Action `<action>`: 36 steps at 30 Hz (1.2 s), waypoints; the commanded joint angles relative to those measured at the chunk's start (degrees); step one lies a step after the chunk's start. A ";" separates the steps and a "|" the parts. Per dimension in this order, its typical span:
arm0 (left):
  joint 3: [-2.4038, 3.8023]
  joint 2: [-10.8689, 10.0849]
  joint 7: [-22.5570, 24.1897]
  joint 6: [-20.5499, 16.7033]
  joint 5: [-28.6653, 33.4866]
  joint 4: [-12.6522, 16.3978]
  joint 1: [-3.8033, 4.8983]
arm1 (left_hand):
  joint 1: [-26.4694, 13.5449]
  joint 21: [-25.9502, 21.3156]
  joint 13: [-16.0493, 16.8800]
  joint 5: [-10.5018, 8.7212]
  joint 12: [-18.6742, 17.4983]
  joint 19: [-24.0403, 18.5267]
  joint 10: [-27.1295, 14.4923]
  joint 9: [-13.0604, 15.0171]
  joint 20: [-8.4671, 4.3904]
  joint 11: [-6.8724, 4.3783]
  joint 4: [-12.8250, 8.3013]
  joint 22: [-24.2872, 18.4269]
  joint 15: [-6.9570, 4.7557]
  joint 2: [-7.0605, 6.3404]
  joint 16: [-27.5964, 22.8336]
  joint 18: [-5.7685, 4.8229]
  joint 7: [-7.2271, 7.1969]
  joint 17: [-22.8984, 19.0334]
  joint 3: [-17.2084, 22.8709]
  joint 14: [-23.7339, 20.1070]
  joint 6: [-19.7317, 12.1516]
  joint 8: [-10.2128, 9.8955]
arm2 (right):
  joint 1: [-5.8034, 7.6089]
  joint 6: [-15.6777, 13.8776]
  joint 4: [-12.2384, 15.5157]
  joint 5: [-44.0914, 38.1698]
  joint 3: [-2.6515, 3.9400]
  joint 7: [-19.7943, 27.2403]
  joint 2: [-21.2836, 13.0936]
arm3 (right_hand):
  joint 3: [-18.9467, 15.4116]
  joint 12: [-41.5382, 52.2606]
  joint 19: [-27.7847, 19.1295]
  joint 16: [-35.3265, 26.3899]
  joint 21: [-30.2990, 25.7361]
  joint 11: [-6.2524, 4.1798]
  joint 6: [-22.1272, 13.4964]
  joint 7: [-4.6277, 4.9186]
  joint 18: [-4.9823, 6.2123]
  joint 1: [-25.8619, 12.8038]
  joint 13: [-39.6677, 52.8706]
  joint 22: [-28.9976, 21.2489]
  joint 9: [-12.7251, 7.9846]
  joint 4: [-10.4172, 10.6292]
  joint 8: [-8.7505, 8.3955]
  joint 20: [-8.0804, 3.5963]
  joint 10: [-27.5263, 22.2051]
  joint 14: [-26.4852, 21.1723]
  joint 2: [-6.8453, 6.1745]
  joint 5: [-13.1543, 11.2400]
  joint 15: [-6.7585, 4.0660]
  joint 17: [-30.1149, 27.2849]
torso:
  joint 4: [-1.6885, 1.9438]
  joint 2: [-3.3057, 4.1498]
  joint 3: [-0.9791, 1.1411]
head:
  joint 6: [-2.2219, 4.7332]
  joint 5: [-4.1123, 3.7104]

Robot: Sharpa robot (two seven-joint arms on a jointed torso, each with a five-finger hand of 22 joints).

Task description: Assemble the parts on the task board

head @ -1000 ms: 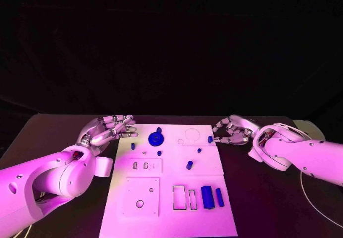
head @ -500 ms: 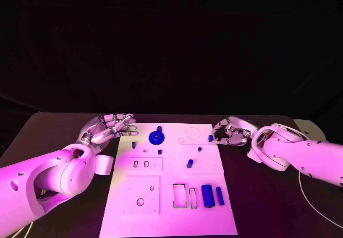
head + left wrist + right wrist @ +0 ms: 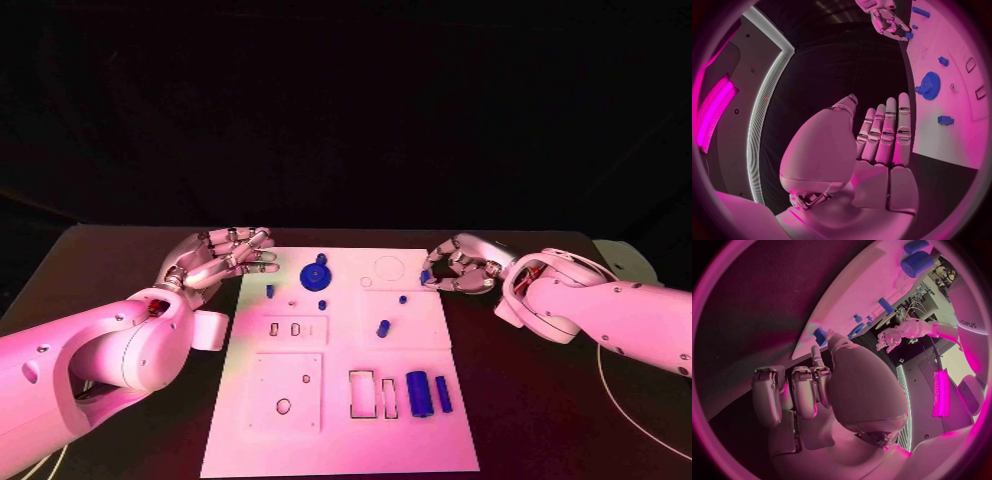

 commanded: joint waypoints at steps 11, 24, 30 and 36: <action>0.04 0.10 0.06 1.06 -0.23 0.06 0.06 | -0.05 0.37 0.05 -0.24 0.03 0.46 0.41 0.06 0.01 -0.15 -0.20 -0.10 -0.32 -0.18 -0.04 0.79 1.21 0.14 0.50 0.00 0.44 0.26 | -0.05 1.47 -0.11 -1.00 -0.01 -0.51 0.38 | 0.39 0.34 3.73 0.04 0.35 -0.33 0.54 -0.06 -0.34 0.64 11.33 12.14 -0.11 -0.07 0.04 -0.44 2.82 4.84 0.08 0.27 -0.43 9.65 | -0.08 0.01 0.04 | -0.11 0.03; 0.04 0.11 -0.10 1.11 -0.23 0.02 0.06 | -0.02 0.38 0.04 -0.25 0.00 0.47 0.40 0.05 0.00 -0.14 -0.22 -0.11 -0.33 -0.16 -0.05 0.79 1.21 0.16 0.54 0.00 0.43 0.24 | -0.08 1.67 -0.58 -1.34 -0.02 -0.95 1.07 | 1.86 0.60 3.88 0.08 0.51 -0.64 2.26 -0.42 -0.40 0.87 11.59 12.34 -0.16 -0.36 0.44 -0.68 3.08 4.88 0.31 0.17 -0.72 9.79 | 0.02 0.02 -0.02 | -0.08 -0.11; 0.04 0.11 -0.17 1.09 -0.23 -0.02 0.06 | 0.06 0.38 0.01 -0.27 -0.07 0.47 0.35 0.04 -0.01 -0.12 -0.25 -0.11 -0.32 -0.11 -0.07 0.78 1.24 0.19 0.63 -0.01 0.37 0.20 | -0.19 1.69 -0.72 -1.56 -0.03 -1.19 1.39 | 2.96 0.68 3.96 0.08 0.59 -1.07 3.64 -0.92 -0.43 0.95 11.68 12.45 -0.07 -0.62 0.97 -0.94 3.17 4.88 0.62 -0.17 -1.05 9.81 | -0.01 0.00 0.05 | -0.11 0.00; 0.04 0.08 -0.21 1.03 -0.24 -0.05 0.06 | 0.06 0.38 0.01 -0.27 -0.07 0.47 0.35 0.04 -0.01 -0.12 -0.25 -0.11 -0.32 -0.11 -0.07 0.78 1.24 0.19 0.63 -0.01 0.37 0.20 | -0.29 0.97 -0.81 -1.95 -0.03 -1.53 1.52 | 4.07 0.77 4.05 0.09 0.68 -1.62 5.02 -1.56 -0.46 0.98 11.78 12.56 0.16 -0.99 1.69 -1.34 3.28 4.90 1.02 -0.41 -1.51 9.89 | -0.02 -0.01 0.05 | -0.24 0.13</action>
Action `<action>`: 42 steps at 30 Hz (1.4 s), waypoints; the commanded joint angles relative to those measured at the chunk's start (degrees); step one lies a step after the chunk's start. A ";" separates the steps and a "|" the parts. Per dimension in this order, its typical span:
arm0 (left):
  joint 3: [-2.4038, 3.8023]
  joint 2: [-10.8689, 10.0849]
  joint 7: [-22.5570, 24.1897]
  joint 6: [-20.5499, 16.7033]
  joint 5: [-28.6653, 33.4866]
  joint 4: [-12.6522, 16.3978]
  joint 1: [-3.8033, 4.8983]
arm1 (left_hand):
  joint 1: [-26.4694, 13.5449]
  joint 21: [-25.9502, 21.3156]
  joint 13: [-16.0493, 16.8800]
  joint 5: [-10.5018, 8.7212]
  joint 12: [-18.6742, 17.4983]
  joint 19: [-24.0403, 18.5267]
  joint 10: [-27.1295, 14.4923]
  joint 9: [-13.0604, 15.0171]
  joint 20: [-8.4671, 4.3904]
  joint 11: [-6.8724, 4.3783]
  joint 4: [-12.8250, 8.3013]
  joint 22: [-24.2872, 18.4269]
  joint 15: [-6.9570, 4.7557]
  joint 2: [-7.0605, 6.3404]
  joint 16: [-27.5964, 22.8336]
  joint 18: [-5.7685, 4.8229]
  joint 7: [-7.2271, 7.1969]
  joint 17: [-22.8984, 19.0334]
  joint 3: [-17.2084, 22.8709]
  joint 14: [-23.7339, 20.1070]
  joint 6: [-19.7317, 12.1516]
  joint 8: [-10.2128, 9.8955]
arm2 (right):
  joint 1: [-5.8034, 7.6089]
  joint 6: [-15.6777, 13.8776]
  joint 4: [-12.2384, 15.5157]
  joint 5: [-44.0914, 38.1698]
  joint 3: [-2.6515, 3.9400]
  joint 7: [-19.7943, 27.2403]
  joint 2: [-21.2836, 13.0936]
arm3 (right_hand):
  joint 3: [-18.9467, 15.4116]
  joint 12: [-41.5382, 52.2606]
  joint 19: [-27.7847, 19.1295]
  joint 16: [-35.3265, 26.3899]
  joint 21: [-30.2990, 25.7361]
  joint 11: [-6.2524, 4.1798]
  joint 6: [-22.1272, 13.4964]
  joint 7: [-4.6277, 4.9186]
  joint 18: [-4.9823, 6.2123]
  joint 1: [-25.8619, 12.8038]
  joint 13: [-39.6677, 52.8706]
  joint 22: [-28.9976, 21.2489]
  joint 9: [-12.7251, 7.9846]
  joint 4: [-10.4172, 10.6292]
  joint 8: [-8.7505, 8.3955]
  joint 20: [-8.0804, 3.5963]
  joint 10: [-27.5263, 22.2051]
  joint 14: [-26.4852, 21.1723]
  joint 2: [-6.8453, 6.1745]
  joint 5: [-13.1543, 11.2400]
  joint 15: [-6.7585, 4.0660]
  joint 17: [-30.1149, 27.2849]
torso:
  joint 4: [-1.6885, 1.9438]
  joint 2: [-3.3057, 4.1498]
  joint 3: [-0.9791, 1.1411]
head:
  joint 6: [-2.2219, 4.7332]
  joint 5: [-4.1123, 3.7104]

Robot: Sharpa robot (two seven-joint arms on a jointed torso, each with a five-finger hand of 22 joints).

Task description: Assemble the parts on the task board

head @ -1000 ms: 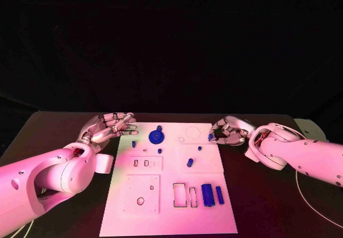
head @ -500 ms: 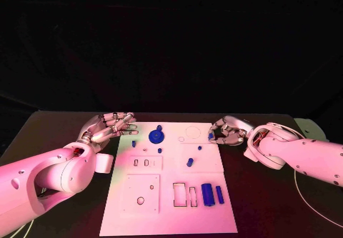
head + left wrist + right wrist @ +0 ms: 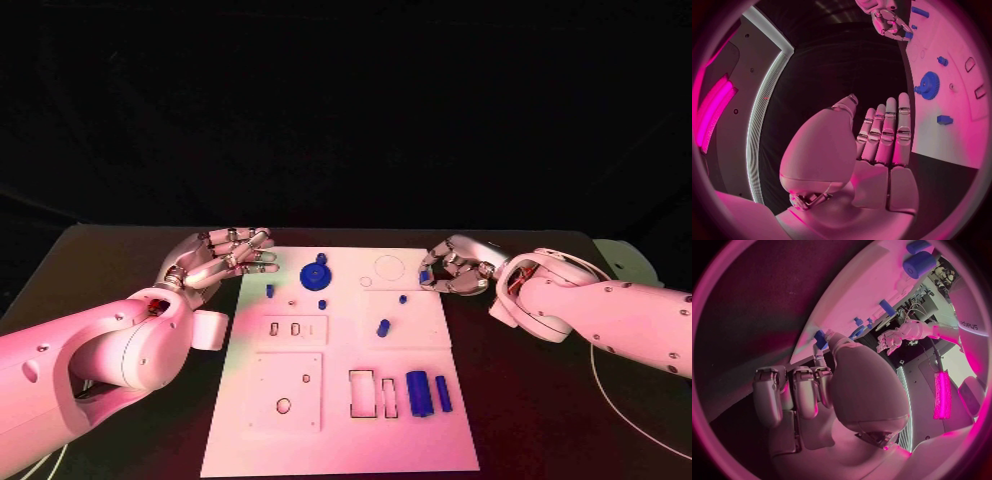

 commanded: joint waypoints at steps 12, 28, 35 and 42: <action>0.04 0.08 0.16 0.99 -0.23 -0.08 0.05 | 0.06 0.38 0.02 -0.27 -0.06 0.47 0.35 0.04 -0.01 -0.13 -0.01 -0.07 -0.32 -0.11 -0.07 0.78 1.23 0.09 0.40 -0.01 0.38 0.20 | -0.17 -6.02 1.45 -1.34 -0.01 -0.31 0.01 | 2.62 0.54 4.82 0.17 1.33 -1.30 2.15 -1.07 -0.78 0.32 12.00 13.54 0.75 -0.77 1.64 -1.21 3.45 5.09 1.79 0.37 -1.22 10.31 | 0.02 -0.06 0.05 | -0.14 0.33; 0.04 0.74 0.15 1.09 -0.23 -1.48 0.05 | 0.14 0.39 -0.01 -0.32 -0.17 0.48 0.30 0.01 -0.02 -0.09 -0.04 -0.09 -0.31 -0.03 -0.11 0.76 1.29 0.17 0.56 -0.02 0.32 0.14 | 1.97 -10.52 11.94 -5.56 0.28 -7.64 3.47 | 4.61 0.42 5.69 0.18 2.47 -1.71 2.21 -1.49 -1.14 -1.07 11.92 14.67 1.35 -1.08 2.53 -1.65 3.43 5.11 2.54 -1.33 -1.62 10.35 | -0.24 -0.64 -0.24 | -0.54 1.29; 0.02 2.03 0.15 1.27 -0.23 -3.46 0.03 | 0.14 0.39 -0.01 -0.32 -0.17 0.48 0.30 0.01 -0.02 -0.09 -0.04 -0.09 -0.31 -0.03 -0.11 0.76 1.29 0.17 0.56 -0.02 0.32 0.14 | 0.90 -9.56 14.19 -10.28 -0.05 -12.24 10.17 | 5.23 0.26 5.99 0.15 2.86 -1.77 2.00 -1.54 -1.27 -1.50 11.78 15.05 1.50 -1.12 2.69 -1.73 3.32 5.09 2.81 -0.92 -1.69 10.26 | -0.16 -1.35 -0.44 | -1.51 2.66; -0.01 3.10 0.16 1.42 -0.19 -5.06 0.02 | 0.15 0.40 -0.01 -0.33 -0.18 0.49 0.35 0.02 -0.03 -0.10 -0.03 -0.09 -0.31 0.01 -0.12 0.76 1.27 0.20 0.62 -0.02 0.34 0.14 | -1.38 -8.22 12.82 -15.33 -0.66 -16.06 16.50 | 6.01 0.12 5.95 0.11 2.80 -1.77 1.63 -1.52 -1.25 -2.56 11.67 15.00 1.77 -1.11 2.97 -1.80 3.25 5.07 2.75 0.18 -1.72 10.12 | -0.25 -2.10 -0.67 | -2.59 4.08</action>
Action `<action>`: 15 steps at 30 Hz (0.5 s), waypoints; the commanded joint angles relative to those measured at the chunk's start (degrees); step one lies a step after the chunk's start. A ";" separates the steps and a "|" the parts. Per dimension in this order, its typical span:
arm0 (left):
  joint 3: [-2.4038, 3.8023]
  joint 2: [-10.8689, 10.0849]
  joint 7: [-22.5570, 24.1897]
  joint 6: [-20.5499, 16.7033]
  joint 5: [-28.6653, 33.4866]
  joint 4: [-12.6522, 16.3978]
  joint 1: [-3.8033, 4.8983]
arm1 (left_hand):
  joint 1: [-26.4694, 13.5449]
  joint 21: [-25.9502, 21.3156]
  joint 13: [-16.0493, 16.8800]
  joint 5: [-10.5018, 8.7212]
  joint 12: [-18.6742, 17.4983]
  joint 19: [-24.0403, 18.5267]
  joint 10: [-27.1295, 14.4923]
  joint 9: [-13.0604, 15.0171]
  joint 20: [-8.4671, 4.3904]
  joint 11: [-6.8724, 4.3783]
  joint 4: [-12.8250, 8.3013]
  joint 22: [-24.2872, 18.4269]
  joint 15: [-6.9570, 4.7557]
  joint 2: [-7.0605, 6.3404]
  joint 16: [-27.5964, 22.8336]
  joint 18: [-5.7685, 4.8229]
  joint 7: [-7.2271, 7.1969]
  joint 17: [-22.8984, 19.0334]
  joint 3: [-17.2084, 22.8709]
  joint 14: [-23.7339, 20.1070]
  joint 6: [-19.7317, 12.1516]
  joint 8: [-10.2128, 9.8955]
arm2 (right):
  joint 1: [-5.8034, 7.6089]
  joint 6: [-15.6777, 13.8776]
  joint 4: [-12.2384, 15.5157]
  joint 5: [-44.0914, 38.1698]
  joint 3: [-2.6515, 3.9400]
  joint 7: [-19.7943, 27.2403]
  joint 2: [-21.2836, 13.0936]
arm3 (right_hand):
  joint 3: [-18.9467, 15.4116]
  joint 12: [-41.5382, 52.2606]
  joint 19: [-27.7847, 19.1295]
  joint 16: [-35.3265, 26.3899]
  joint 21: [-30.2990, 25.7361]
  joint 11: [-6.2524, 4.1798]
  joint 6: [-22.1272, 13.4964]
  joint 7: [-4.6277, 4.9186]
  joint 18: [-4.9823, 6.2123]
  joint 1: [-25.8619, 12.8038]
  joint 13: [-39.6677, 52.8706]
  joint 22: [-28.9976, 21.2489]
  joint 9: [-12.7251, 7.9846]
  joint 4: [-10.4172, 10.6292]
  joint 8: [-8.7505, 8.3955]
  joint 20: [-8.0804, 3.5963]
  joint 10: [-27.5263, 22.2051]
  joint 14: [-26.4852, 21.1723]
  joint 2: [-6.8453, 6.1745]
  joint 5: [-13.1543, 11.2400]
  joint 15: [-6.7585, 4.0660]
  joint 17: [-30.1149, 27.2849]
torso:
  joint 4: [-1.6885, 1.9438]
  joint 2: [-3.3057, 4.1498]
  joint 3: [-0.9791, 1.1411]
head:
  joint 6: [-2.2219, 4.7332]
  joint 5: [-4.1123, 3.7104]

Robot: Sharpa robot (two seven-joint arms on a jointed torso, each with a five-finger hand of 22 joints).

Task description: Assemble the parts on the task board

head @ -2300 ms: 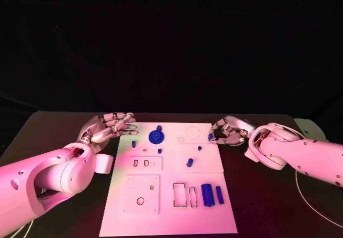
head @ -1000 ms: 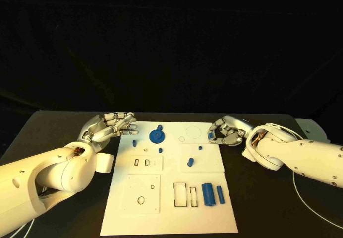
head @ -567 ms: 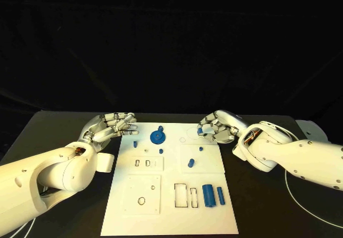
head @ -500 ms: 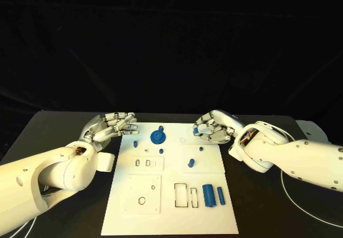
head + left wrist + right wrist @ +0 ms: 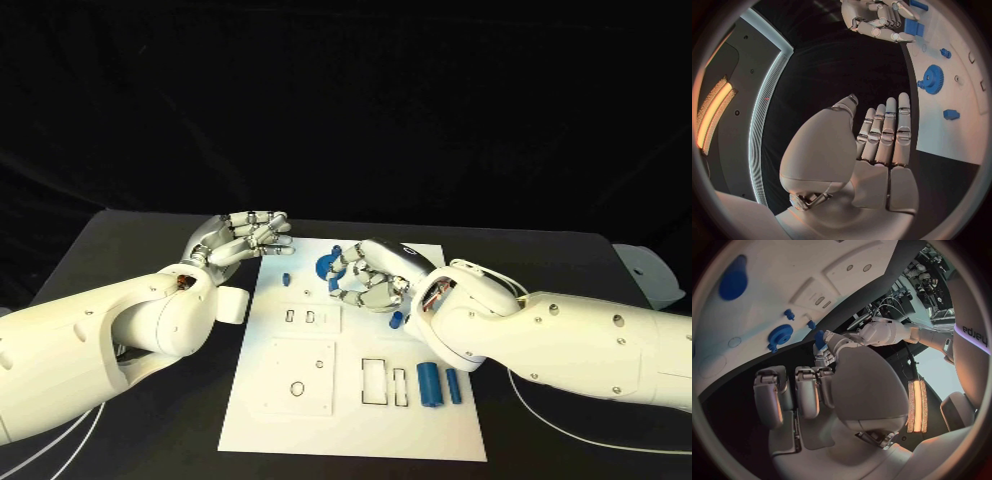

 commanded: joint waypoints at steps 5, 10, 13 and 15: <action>0.01 0.54 0.35 1.25 -0.19 -0.73 0.04 | 0.15 0.17 0.00 -0.33 -0.18 0.49 0.36 0.02 -0.03 -0.10 -0.03 -0.05 -0.31 0.01 -0.12 0.77 1.27 0.09 0.30 -0.02 0.35 0.14 | -1.93 2.09 -1.69 -8.18 -0.43 -6.16 3.71 | 0.42 -0.11 5.93 0.09 0.16 -0.36 0.71 -0.42 -0.34 -1.08 11.68 15.00 1.95 0.17 1.63 -0.59 3.24 4.98 -0.05 0.45 -0.25 10.05 | -0.11 -0.76 -0.35 | -0.94 1.25; 0.01 0.53 0.35 1.19 -0.18 -0.82 0.04 | 0.15 0.17 0.00 -0.33 -0.18 0.49 0.36 0.02 -0.03 -0.10 -0.03 -0.05 -0.31 0.01 -0.12 0.77 1.27 0.09 0.30 -0.02 0.35 0.14 | -2.78 2.85 -2.42 -9.76 -0.66 -7.50 4.95 | 0.48 -0.12 5.92 0.09 0.16 -0.35 0.63 -0.41 -0.34 -1.44 11.68 15.00 2.00 0.25 1.69 -0.59 3.24 4.98 -0.16 0.48 -0.24 10.06 | -0.12 -0.81 -0.41 | -1.27 1.65; 0.01 0.49 0.35 1.18 -0.18 -0.82 0.04 | 0.15 0.17 0.00 -0.33 -0.18 0.49 0.36 0.02 -0.03 -0.10 -0.03 -0.05 -0.31 0.01 -0.12 0.77 1.27 0.09 0.30 -0.02 0.35 0.14 | -3.18 3.15 -2.78 -10.59 -0.74 -8.16 5.39 | 0.48 -0.12 5.92 0.09 0.16 -0.35 0.63 -0.41 -0.34 -1.44 11.68 15.00 2.00 0.25 1.69 -0.59 3.24 4.98 -0.16 0.48 -0.24 10.06 | -0.08 -0.73 -0.30 | -1.45 1.82; 0.01 0.47 0.35 1.18 -0.18 -0.79 0.04 | 0.15 0.17 0.00 -0.33 -0.18 0.49 0.36 0.02 -0.03 -0.10 -0.03 -0.05 -0.31 0.01 -0.12 0.77 1.27 0.09 0.30 -0.02 0.35 0.14 | -3.40 3.38 -2.97 -11.08 -0.78 -8.56 5.61 | 0.48 -0.12 5.92 0.09 0.16 -0.35 0.63 -0.41 -0.34 -1.44 11.68 15.00 2.00 0.25 1.69 -0.59 3.24 4.98 -0.16 0.48 -0.24 10.06 | -0.08 -0.73 -0.29 | -1.55 1.92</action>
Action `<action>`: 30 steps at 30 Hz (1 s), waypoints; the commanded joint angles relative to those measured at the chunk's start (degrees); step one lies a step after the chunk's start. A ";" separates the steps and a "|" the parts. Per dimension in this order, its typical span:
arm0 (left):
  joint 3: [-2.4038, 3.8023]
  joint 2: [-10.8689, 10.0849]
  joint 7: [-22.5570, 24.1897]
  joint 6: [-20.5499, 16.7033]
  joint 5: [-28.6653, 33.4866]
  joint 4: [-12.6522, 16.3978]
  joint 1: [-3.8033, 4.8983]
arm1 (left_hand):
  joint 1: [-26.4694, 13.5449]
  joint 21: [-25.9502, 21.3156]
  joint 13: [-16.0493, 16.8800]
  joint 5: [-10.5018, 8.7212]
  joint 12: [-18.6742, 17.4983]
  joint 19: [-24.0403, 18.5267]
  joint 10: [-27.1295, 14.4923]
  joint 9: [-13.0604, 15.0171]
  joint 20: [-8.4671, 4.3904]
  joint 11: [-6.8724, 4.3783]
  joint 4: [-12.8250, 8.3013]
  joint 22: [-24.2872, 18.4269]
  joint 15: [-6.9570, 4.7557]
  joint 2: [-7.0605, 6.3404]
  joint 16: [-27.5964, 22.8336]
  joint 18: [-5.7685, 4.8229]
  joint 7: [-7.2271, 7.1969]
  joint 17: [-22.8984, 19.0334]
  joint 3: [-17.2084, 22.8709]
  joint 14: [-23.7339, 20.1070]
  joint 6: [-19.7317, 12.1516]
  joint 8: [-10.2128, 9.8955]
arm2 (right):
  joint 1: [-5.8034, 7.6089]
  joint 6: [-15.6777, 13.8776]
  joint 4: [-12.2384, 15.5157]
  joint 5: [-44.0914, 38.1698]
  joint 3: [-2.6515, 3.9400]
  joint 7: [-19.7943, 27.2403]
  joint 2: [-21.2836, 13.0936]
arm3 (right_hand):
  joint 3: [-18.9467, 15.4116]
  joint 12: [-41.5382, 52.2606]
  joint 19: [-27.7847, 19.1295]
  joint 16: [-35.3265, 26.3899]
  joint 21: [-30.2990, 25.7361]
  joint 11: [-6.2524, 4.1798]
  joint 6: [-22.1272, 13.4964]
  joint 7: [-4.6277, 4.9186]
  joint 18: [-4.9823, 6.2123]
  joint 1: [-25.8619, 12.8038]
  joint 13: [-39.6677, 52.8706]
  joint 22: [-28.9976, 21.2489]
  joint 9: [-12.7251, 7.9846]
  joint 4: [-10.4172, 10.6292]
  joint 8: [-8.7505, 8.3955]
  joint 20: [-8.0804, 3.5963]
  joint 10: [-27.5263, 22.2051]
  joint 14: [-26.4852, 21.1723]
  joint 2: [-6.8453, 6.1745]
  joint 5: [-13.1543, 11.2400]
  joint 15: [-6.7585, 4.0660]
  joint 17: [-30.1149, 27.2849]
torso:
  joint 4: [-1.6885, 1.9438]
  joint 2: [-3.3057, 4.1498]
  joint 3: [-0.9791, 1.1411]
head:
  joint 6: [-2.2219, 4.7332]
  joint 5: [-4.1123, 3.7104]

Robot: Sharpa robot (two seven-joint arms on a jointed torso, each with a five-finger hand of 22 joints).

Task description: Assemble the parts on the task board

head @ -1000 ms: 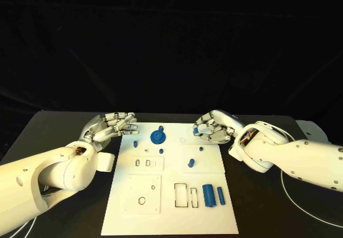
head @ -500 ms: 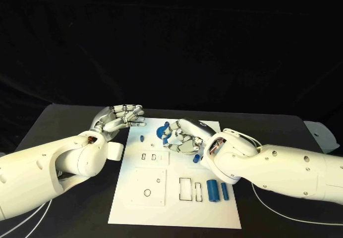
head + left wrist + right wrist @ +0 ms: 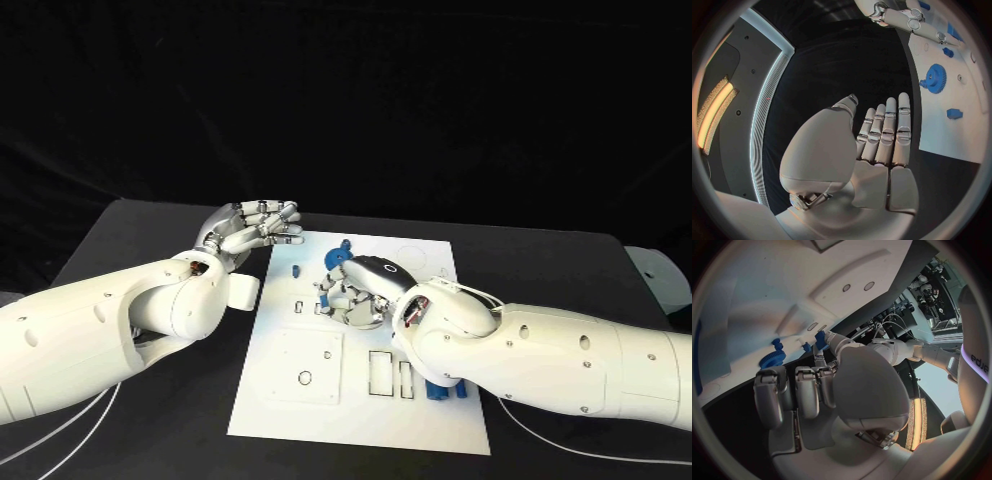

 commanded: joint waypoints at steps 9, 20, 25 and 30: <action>0.04 -0.08 0.32 1.04 -0.18 0.30 0.04 | 0.16 0.18 0.00 -0.36 -0.21 0.49 0.44 0.02 -0.04 -0.11 -0.03 -0.07 -0.31 0.03 -0.16 0.76 1.25 0.12 0.41 -0.04 0.39 0.14 | -0.76 2.86 -0.76 -4.92 -0.08 -3.74 0.69 | 0.20 -0.07 6.12 0.08 0.15 -0.35 0.63 -0.41 -0.34 -0.67 11.74 15.00 2.06 -0.01 1.77 -0.38 3.29 4.98 0.07 0.08 -0.24 10.03 | -0.01 0.10 0.16 | -0.64 0.58; 0.04 -0.16 0.27 1.10 -0.18 0.42 0.04 | 0.16 0.18 0.00 -0.36 -0.21 0.49 0.44 0.02 -0.04 -0.11 -0.03 -0.07 -0.31 0.03 -0.16 0.76 1.25 0.12 0.41 -0.04 0.39 0.14 | -1.02 4.09 -1.82 -5.45 -0.12 -4.27 1.28 | 0.22 -0.01 6.14 0.06 0.17 -0.35 0.62 -0.42 -0.35 -0.92 11.80 15.02 2.11 0.01 1.84 -0.38 3.34 4.96 -0.08 0.05 -0.24 9.96 | 0.02 0.07 0.14 | -0.98 0.65; 0.04 -0.20 0.24 1.12 -0.18 0.49 0.04 | 0.16 0.18 0.00 -0.36 -0.21 0.49 0.44 0.02 -0.04 -0.11 -0.03 -0.07 -0.31 0.03 -0.16 0.76 1.25 0.12 0.41 -0.04 0.39 0.14 | -1.08 4.45 -2.27 -5.80 -0.14 -4.75 1.57 | 0.22 -0.03 6.13 0.07 0.16 -0.36 0.61 -0.42 -0.34 -1.09 11.78 15.01 2.14 0.04 1.88 -0.38 3.32 4.97 -0.17 0.01 -0.24 9.97 | 0.02 0.06 0.14 | -1.03 0.67; 0.04 -0.24 0.20 1.15 -0.18 0.50 0.04 | 0.14 0.18 -0.01 -0.38 -0.24 0.49 0.46 0.01 -0.04 -0.11 -0.01 -0.08 -0.30 0.02 -0.19 0.75 1.26 0.16 0.45 -0.06 0.39 0.12 | -1.11 4.53 -2.49 -6.32 -0.16 -5.52 1.58 | 0.22 -0.09 6.05 0.03 0.04 -0.35 0.54 -0.41 -0.31 -1.37 11.73 14.90 2.18 0.08 1.92 -0.39 3.28 4.94 -0.37 -0.09 -0.25 9.82 | 0.05 0.03 0.09 | -1.05 0.65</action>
